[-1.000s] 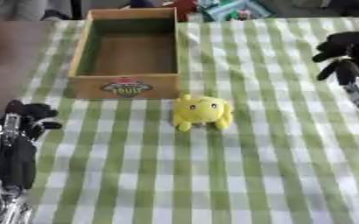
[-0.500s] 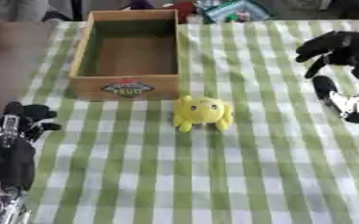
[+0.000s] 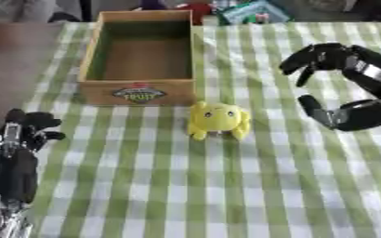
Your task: Pick up objects on the table and place them in the box.
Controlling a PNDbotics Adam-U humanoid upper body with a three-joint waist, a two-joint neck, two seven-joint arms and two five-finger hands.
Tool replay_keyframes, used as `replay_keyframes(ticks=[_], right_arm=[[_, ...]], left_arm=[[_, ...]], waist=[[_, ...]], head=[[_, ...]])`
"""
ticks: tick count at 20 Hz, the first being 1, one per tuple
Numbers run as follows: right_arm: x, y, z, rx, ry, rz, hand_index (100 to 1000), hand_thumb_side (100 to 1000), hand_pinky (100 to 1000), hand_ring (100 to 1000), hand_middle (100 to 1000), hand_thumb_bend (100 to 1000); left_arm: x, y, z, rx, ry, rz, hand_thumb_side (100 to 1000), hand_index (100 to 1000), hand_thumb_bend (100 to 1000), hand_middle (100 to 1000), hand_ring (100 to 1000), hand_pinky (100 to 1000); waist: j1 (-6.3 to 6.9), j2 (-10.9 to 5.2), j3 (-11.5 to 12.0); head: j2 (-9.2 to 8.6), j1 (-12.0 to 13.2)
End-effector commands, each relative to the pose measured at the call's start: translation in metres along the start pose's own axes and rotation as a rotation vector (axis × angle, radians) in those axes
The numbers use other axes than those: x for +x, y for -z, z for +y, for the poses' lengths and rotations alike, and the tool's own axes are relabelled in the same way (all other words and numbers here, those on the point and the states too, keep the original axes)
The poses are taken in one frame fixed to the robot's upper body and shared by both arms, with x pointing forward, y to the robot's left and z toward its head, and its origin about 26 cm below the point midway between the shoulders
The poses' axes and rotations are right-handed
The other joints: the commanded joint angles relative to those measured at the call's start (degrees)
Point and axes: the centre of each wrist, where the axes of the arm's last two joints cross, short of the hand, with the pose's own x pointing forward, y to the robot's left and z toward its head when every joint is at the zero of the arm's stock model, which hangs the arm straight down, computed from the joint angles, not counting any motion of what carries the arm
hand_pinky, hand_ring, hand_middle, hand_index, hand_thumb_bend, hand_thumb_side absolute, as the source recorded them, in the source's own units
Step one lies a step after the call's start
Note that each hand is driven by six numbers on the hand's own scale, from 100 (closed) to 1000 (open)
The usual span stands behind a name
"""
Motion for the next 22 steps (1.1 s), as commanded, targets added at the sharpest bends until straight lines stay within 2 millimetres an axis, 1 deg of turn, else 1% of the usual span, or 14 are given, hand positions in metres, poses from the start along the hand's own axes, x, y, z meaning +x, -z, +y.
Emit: replay_keyframes(ticks=[1, 5, 12, 15, 22], right_arm=[[-0.008, 0.009, -0.002, 0.085, -0.067, 0.013, 875, 198, 618, 793, 792, 100], [-0.019, 0.028, 0.003, 0.139, -0.089, 0.003, 876, 199, 621, 795, 793, 100], [-0.035, 0.054, 0.015, 0.221, -0.090, -0.005, 877, 201, 625, 797, 796, 100], [-0.041, 0.063, 0.019, 0.243, -0.100, -0.005, 878, 203, 629, 800, 798, 100], [-0.054, 0.076, 0.026, 0.254, -0.097, 0.022, 881, 203, 649, 820, 809, 100]], left_arm=[[0.005, 0.003, 0.001, -0.023, 0.013, -0.017, 709, 519, 100, 567, 630, 541], [0.005, 0.003, 0.000, -0.031, 0.010, -0.015, 710, 519, 100, 567, 630, 541], [0.004, 0.003, -0.002, -0.038, 0.007, -0.011, 711, 518, 100, 567, 630, 541], [0.005, 0.004, -0.003, -0.043, 0.004, -0.011, 711, 518, 100, 567, 630, 540], [0.004, 0.003, -0.004, -0.047, 0.001, -0.007, 711, 518, 100, 566, 630, 541]], waist=[[-0.07, -1.20, 0.22], [-0.01, -1.18, 0.70], [0.03, -1.07, 1.47], [0.07, -1.01, 1.72], [0.20, -1.08, 2.44]], head=[[-0.39, -0.36], [-0.39, -0.77], [-0.64, -1.30], [-0.81, -1.64], [-0.85, -2.13]])
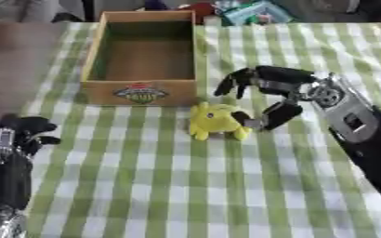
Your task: Pick up objects on the table and place them in the box.
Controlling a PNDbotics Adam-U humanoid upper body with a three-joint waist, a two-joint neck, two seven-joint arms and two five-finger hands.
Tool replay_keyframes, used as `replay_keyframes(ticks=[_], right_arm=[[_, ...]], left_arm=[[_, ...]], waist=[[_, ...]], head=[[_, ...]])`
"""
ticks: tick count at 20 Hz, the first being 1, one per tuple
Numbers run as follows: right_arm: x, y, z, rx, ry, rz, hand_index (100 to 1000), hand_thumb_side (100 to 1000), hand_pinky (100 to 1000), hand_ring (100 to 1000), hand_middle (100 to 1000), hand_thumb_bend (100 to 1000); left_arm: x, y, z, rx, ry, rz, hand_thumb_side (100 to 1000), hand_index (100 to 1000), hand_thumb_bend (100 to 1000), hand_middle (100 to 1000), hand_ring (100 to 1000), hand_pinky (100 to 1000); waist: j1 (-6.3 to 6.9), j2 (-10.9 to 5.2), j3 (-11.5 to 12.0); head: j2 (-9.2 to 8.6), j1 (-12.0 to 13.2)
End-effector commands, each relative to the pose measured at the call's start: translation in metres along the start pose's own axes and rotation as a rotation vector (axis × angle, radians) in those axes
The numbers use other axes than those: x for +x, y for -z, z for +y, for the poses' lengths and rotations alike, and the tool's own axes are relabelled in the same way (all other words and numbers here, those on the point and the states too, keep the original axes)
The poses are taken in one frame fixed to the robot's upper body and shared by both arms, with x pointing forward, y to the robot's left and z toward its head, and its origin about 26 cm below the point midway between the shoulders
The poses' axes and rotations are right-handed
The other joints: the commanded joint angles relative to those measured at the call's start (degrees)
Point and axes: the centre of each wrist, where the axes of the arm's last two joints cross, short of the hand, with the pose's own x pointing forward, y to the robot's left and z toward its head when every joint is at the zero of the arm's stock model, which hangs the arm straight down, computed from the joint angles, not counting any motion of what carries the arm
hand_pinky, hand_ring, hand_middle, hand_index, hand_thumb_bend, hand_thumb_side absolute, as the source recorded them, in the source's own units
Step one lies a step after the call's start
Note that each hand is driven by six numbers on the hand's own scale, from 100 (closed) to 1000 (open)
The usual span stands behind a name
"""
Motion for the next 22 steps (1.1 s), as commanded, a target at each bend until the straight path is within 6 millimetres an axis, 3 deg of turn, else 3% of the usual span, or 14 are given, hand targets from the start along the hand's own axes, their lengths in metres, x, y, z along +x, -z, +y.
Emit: replay_keyframes(ticks=[1, 10, 22], right_arm=[[-0.003, 0.003, -0.007, 0.016, -0.036, 0.002, 882, 204, 662, 829, 815, 100], [-0.002, 0.012, -0.001, 0.111, -0.118, 0.015, 904, 222, 728, 871, 850, 100], [0.013, 0.008, -0.016, 0.133, -0.187, -0.006, 909, 227, 724, 851, 852, 100]], left_arm=[[0.005, 0.003, 0.001, -0.016, 0.009, -0.015, 711, 518, 100, 566, 630, 540], [0.004, 0.002, 0.001, -0.014, 0.009, -0.013, 713, 518, 100, 566, 630, 541], [0.003, 0.002, 0.002, -0.009, 0.009, -0.013, 712, 517, 100, 565, 630, 541]], waist=[[0.17, -1.09, 0.12], [0.25, -1.03, -0.25], [0.03, -1.05, -0.69]], head=[[-0.76, -0.28], [-0.83, -0.33], [-0.80, -0.17]])
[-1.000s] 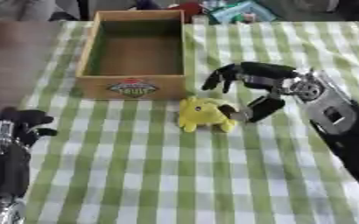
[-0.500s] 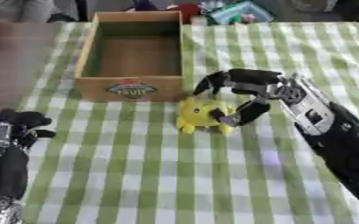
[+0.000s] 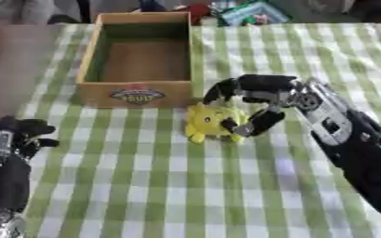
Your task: Pick up objects on the table and place them in the box.
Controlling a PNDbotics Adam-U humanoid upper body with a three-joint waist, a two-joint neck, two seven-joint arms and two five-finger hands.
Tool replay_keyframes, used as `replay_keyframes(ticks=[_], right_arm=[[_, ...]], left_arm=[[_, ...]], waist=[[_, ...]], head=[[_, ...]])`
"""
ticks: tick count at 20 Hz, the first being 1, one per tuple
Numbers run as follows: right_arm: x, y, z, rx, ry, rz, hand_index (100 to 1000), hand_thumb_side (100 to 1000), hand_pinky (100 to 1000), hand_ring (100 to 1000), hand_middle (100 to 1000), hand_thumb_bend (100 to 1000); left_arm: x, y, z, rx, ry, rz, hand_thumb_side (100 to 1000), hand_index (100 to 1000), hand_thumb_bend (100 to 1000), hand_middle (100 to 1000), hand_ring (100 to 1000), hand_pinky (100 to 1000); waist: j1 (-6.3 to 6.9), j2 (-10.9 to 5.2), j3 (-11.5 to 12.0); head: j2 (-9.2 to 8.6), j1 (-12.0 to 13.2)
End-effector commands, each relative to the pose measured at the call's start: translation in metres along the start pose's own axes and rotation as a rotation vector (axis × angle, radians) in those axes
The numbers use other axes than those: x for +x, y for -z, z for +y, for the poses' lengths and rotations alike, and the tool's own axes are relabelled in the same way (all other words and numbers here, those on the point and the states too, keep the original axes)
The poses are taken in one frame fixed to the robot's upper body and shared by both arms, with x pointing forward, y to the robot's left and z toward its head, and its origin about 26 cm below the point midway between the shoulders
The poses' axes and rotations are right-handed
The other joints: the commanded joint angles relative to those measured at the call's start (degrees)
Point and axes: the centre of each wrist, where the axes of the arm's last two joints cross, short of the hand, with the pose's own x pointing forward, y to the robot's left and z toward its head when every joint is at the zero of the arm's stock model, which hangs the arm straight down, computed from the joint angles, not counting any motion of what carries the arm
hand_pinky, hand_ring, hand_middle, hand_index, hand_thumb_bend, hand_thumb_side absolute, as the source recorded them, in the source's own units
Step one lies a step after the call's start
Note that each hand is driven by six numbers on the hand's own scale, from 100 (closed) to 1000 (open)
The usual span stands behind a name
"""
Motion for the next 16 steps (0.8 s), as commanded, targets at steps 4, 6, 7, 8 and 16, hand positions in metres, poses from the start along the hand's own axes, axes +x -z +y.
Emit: replay_keyframes(ticks=[4, 6, 7, 8, 16], right_arm=[[0.007, -0.011, -0.021, 0.043, -0.084, -0.057, 912, 232, 731, 856, 856, 100], [0.009, -0.010, -0.019, 0.066, -0.091, -0.062, 913, 236, 735, 860, 859, 100], [0.010, -0.008, -0.018, 0.079, -0.095, -0.064, 914, 240, 740, 863, 861, 100], [0.010, -0.007, -0.016, 0.093, -0.100, -0.064, 915, 244, 744, 866, 864, 100], [0.004, 0.000, 0.002, 0.122, -0.151, -0.025, 862, 268, 677, 757, 808, 100]], left_arm=[[0.005, 0.002, 0.002, -0.007, 0.009, -0.018, 713, 517, 100, 565, 630, 541], [0.005, 0.002, 0.001, -0.009, 0.009, -0.019, 713, 517, 100, 565, 630, 541], [0.005, 0.002, 0.001, -0.010, 0.009, -0.019, 713, 517, 100, 565, 630, 542], [0.005, 0.003, 0.001, -0.011, 0.009, -0.020, 713, 517, 100, 565, 630, 542], [0.006, 0.004, 0.001, -0.012, 0.009, -0.024, 712, 517, 100, 565, 630, 542]], waist=[[-0.08, -1.10, -0.23], [-0.12, -1.06, -0.22], [-0.13, -1.03, -0.20], [-0.13, -1.00, -0.17], [-0.15, -0.89, -0.14]], head=[[-0.71, 0.01], [-0.73, 0.02], [-0.75, -0.01], [-0.78, -0.08], [-1.12, -0.07]])
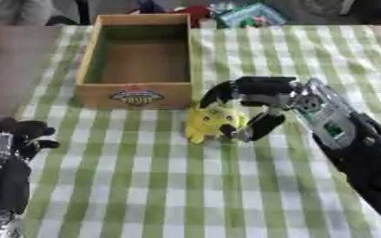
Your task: Pick up objects on the table and place them in the box.
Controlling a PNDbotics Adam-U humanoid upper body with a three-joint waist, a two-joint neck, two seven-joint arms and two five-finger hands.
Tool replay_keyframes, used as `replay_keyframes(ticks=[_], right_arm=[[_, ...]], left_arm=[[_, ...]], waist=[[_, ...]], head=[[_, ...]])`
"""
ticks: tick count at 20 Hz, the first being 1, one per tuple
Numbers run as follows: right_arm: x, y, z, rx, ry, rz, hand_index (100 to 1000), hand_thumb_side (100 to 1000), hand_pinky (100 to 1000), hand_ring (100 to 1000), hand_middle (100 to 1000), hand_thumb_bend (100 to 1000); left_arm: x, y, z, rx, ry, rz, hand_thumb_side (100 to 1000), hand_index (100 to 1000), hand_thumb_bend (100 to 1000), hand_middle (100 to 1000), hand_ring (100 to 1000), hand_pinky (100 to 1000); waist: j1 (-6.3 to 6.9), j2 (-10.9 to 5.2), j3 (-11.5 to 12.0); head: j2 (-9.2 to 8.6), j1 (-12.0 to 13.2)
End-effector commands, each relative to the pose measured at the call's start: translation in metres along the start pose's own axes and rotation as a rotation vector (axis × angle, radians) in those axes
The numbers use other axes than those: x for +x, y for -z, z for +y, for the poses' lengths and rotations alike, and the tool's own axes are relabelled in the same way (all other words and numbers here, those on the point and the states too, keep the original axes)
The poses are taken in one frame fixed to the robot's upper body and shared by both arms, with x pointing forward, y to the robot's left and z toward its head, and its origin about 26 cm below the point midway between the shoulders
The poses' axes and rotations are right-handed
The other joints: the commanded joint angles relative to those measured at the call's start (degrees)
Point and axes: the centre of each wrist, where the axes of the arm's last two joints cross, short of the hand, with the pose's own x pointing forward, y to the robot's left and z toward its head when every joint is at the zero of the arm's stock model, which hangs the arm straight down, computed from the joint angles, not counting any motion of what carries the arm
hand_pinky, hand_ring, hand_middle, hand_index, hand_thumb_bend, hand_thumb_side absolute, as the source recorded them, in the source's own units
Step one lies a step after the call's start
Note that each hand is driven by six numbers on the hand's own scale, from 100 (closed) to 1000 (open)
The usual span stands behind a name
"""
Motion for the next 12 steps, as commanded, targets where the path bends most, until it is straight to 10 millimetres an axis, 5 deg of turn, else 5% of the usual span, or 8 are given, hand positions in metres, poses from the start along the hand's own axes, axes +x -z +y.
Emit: replay_keyframes(ticks=[1, 2, 6, 12], right_arm=[[-0.0032, -0.0018, -0.0035, 0.049, -0.098, -0.037, 847, 267, 652, 726, 791, 100], [-0.0038, -0.0015, -0.0026, 0.032, -0.106, -0.032, 781, 266, 586, 606, 720, 100], [-0.0052, -0.0004, 0.0000, -0.077, -0.136, -0.021, 601, 242, 421, 368, 528, 100], [-0.0084, -0.0055, -0.0033, -0.243, -0.148, -0.023, 485, 212, 281, 240, 416, 100]], left_arm=[[0.0060, 0.0036, 0.0007, -0.012, 0.008, -0.024, 713, 517, 100, 565, 630, 542], [0.0062, 0.0039, 0.0005, -0.014, 0.008, -0.024, 713, 517, 100, 565, 630, 542], [0.0069, 0.0049, 0.0000, -0.018, 0.008, -0.027, 712, 517, 100, 565, 630, 542], [0.0063, 0.0037, 0.0008, -0.012, 0.008, -0.025, 712, 517, 100, 564, 629, 542]], waist=[[0.01, -0.86, -0.05], [-0.02, -0.82, -0.02], [-0.06, -0.79, -0.12], [-0.13, -0.96, -0.20]], head=[[-0.84, -0.06], [-0.83, -0.09], [-0.91, -0.09], [-1.01, 0.09]])
